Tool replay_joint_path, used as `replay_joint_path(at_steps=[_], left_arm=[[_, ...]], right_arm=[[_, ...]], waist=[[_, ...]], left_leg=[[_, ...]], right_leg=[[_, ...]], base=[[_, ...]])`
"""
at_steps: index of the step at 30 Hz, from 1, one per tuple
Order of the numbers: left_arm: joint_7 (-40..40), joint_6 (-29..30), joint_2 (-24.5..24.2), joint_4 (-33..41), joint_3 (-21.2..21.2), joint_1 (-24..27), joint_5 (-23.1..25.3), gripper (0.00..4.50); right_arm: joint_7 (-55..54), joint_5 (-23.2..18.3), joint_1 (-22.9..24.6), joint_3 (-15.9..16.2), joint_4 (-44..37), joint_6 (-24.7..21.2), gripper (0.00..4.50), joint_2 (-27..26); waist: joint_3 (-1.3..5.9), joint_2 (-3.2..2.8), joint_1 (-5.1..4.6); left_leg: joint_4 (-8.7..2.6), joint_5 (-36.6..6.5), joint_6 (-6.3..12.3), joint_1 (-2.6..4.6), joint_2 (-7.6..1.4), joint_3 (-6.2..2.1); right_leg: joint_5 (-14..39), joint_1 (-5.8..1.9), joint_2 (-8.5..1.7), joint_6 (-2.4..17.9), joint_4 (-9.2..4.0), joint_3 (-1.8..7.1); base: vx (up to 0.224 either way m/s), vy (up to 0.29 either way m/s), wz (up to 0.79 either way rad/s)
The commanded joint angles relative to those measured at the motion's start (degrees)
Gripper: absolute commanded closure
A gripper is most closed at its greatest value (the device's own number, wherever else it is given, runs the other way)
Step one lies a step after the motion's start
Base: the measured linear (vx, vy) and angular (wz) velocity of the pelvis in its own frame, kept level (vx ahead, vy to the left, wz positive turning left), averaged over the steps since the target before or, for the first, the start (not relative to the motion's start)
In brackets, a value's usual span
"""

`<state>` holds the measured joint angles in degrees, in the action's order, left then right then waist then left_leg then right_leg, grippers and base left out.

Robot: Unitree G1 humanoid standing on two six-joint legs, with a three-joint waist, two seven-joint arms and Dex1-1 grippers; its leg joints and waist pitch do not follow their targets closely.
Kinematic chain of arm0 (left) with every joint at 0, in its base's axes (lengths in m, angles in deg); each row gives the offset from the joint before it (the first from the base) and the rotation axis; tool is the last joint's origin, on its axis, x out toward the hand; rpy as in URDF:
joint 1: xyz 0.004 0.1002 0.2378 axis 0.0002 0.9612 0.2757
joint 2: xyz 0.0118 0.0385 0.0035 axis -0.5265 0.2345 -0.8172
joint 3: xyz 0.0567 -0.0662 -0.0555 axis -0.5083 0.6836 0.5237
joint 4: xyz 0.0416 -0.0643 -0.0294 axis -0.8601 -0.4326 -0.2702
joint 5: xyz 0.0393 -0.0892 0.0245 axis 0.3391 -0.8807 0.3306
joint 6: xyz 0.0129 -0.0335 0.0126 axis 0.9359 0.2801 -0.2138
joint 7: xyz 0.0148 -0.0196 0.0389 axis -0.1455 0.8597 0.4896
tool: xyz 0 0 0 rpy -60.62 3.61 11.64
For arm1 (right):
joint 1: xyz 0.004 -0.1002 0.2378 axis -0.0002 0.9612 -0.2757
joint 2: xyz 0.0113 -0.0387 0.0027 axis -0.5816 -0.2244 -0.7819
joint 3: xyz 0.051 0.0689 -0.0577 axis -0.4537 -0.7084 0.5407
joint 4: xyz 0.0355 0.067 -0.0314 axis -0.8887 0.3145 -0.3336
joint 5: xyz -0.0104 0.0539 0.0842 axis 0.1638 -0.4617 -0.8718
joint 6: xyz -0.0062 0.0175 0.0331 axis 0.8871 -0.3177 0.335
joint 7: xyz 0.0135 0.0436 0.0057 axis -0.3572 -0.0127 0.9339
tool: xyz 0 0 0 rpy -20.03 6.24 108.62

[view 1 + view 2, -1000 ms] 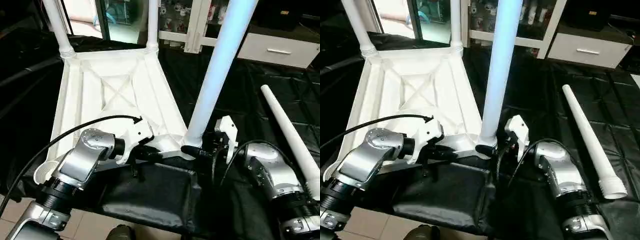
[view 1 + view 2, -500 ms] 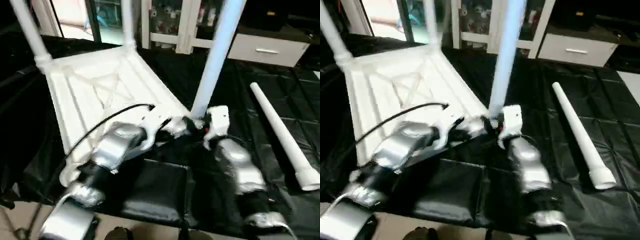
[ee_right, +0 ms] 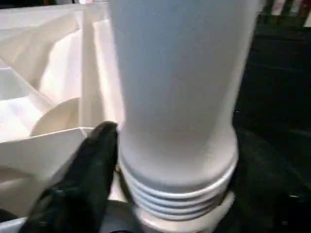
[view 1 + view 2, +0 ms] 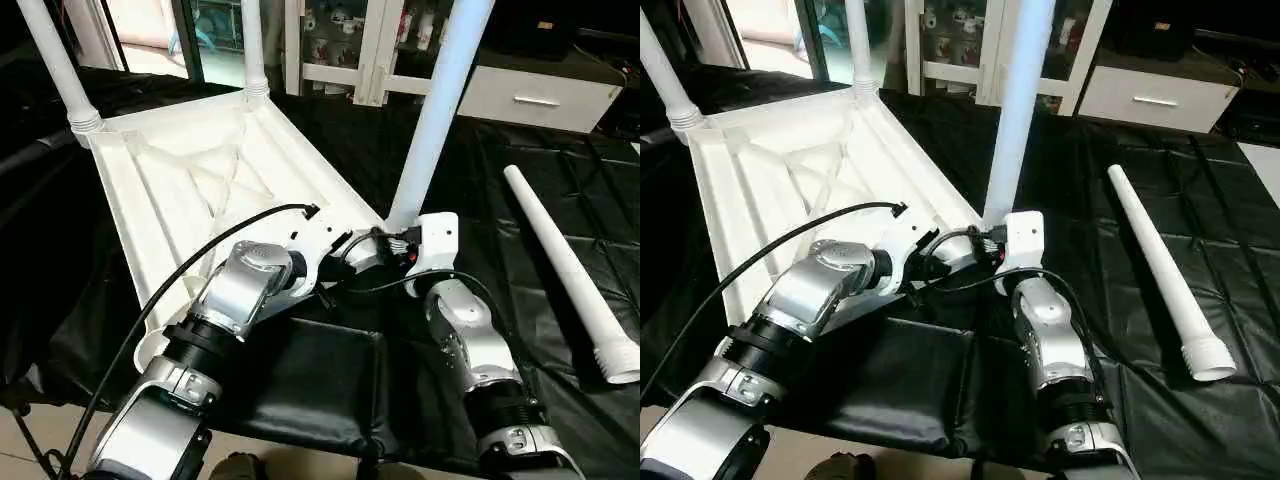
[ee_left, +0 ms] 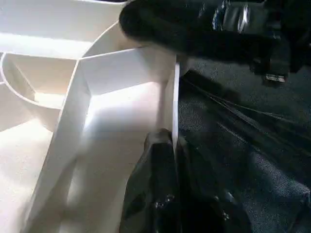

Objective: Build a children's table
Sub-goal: Rotate leg to tighten

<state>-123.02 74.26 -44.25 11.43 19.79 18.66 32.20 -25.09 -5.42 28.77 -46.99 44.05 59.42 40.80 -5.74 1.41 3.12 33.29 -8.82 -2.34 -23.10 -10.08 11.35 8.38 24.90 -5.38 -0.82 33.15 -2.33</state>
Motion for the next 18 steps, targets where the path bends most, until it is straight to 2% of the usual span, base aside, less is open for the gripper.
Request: replay_joint_path(at_steps=[1, 4, 8, 10, 12, 13, 14, 15, 16, 17, 18], left_arm=[[-0.2, -2.5, 2.1, 2.9, 0.0, -2.5, -2.0, 4.5], [-0.8, -3.1, 1.3, 3.0, -0.3, -2.2, -1.8, 4.5], [-1.4, -4.7, 0.6, 1.9, -0.3, -2.4, -1.6, 4.5], [-1.3, -7.7, 0.8, -1.1, -0.2, -3.6, -1.1, 4.5], [-0.5, -11.4, 1.3, -5.0, 0.3, -5.4, -0.7, 4.5], [-0.2, -12.5, 1.5, -6.0, 0.5, -5.8, -0.6, 4.5], [1.0, -14.6, 2.2, -8.3, 1.3, -6.9, -0.8, 4.5], [2.4, -16.7, 2.9, -10.6, 1.9, -7.9, -0.8, 4.5], [3.4, -18.4, 3.4, -12.4, 2.3, -8.7, -0.6, 4.5], [6.1, -21.6, 4.2, -16.0, 2.7, -10.3, 0.0, 4.5], [6.5, -21.9, 4.3, -16.4, 2.8, -10.5, 0.0, 4.5]], right_arm=[[5.8, -1.5, 1.2, 4.1, 0.3, -1.1, 0.69, -3.5], [6.4, -2.1, 1.6, 3.9, -1.9, -0.5, 0.55, -2.5], [6.3, -1.6, 3.4, 4.1, -5.2, -1.0, 0.05, -1.3], [4.7, -0.6, 5.7, 4.0, -8.5, -1.9, 0.02, -0.4], [2.8, 1.0, 7.9, 4.1, -11.8, -3.6, 0.02, 1.0], [2.4, 1.4, 8.5, 4.0, -12.7, -4.3, 0.02, 1.5], [2.0, 1.7, 9.3, 3.5, -13.7, -4.5, 0.02, 2.1], [1.7, 1.8, 10.0, 2.8, -14.5, -4.8, 0.02, 2.7], [1.3, 1.9, 10.4, 2.3, -14.9, -5.0, 0.02, 3.1], [0.1, 2.3, 11.1, 1.2, -15.6, -5.4, 0.02, 3.9], [0.0, 2.4, 11.1, 1.1, -15.7, -5.4, 0.02, 4.0]], waist=[[4.15, 0.48, 0.05], [4.27, 0.35, 0.15], [4.4, 0.24, 0.47], [4.4, -0.07, 0.65], [4.37, 0.16, 1.05], [4.49, 0.1, 1.26], [4.44, 0.03, 1.19], [4.49, 0.04, 1.22], [4.46, 0.02, 1.15], [4.52, -0.18, 1.28], [4.56, -0.09, 1.3]], left_leg=[[-4.65, -20.4, 1.6, 1.7, -2.47, -1.37], [-4.72, -20.3, 1.5, 1.69, -2.54, -1.38], [-4.71, -19.6, 1.48, 1.77, -2.6, -1.28], [-4.68, -19.6, 1.4, 1.88, -2.58, -1.27], [-4.61, -19.4, 1.52, 1.99, -2.42, -1.04], [-4.71, -18.9, 1.41, 1.73, -2.37, -1.2], [-4.81, -18.6, 1.31, 1.39, -2.25, -1.31], [-4.82, -18.7, 1.13, 1.4, -2.34, -1.4], [-4.65, -19.2, 1.31, 1.51, -2.17, -1.27], [-4.55, -19.0, 1.57, 1.64, -2.23, -1.31], [-4.48, -18.6, 1.71, 1.59, -2.19, -1.26]], right_leg=[[22.3, -2.33, -2.86, 9.1, -4.53, 1.66], [21.2, -2.41, -2.75, 9.6, -4.4, 1.64], [19.9, -2.39, -2.72, 10.1, -4.29, 1.72], [19.7, -2.29, -2.71, 10.2, -4.34, 1.78], [19.5, -2.14, -2.47, 9.5, -4.54, 1.86], [19.5, -2.52, -2.57, 9.1, -4.37, 1.8], [19.7, -2.69, -2.51, 8.5, -4.45, 1.67], [19.8, -2.77, -2.65, 8.4, -4.38, 1.65], [20.4, -2.53, -2.62, 8.2, -4.66, 1.67], [20.1, -2.53, -2.8, 8.8, -4.61, 1.74], [19.6, -2.56, -2.75, 8.9, -4.62, 1.72]], base=[[0.0, 0.0, 0.0], [0.0, 0.0, 0.0], [0.0, 0.0, 0.0], [0.0, 0.0, 0.0], [0.0, 0.0, 0.0], [0.0, 0.0, 0.0], [0.0, 0.0, 0.0], [0.0, 0.0, 0.0], [0.0, 0.0, 0.0], [0.0, 0.0, 0.0], [0.0, 0.0, 0.0]])
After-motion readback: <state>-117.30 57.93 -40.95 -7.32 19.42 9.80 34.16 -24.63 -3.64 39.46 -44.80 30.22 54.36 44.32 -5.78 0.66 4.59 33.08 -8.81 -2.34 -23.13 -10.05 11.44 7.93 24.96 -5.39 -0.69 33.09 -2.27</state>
